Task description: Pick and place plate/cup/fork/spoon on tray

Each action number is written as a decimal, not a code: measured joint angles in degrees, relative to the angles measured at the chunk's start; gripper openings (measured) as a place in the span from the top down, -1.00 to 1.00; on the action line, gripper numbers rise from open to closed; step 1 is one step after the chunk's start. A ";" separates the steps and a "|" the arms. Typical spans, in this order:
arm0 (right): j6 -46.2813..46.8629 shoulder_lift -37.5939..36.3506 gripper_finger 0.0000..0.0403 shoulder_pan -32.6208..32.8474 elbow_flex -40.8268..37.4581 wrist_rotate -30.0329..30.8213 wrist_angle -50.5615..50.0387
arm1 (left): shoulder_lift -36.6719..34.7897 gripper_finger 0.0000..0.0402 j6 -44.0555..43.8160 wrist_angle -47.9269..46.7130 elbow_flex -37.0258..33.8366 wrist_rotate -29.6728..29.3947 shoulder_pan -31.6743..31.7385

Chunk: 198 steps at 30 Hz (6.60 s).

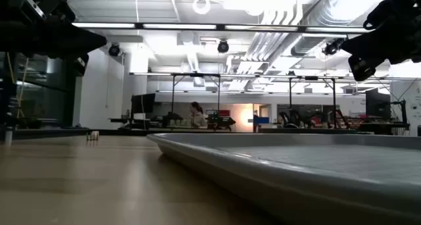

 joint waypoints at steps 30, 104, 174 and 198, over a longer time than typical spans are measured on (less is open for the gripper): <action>0.00 0.00 1.00 0.01 0.00 0.00 0.00 | 0.01 0.98 -0.01 0.00 0.01 0.00 0.00; 0.00 0.02 1.00 0.01 0.00 0.00 -0.02 | 0.01 0.98 -0.01 0.00 0.01 0.00 0.00; 0.00 0.00 1.00 0.01 0.00 0.00 0.00 | 64.11 -0.03 -57.55 -36.28 27.60 -14.86 36.20; 0.00 0.01 1.00 0.01 0.00 0.00 0.00 | 77.96 0.63 -57.90 -25.29 26.10 -19.32 36.33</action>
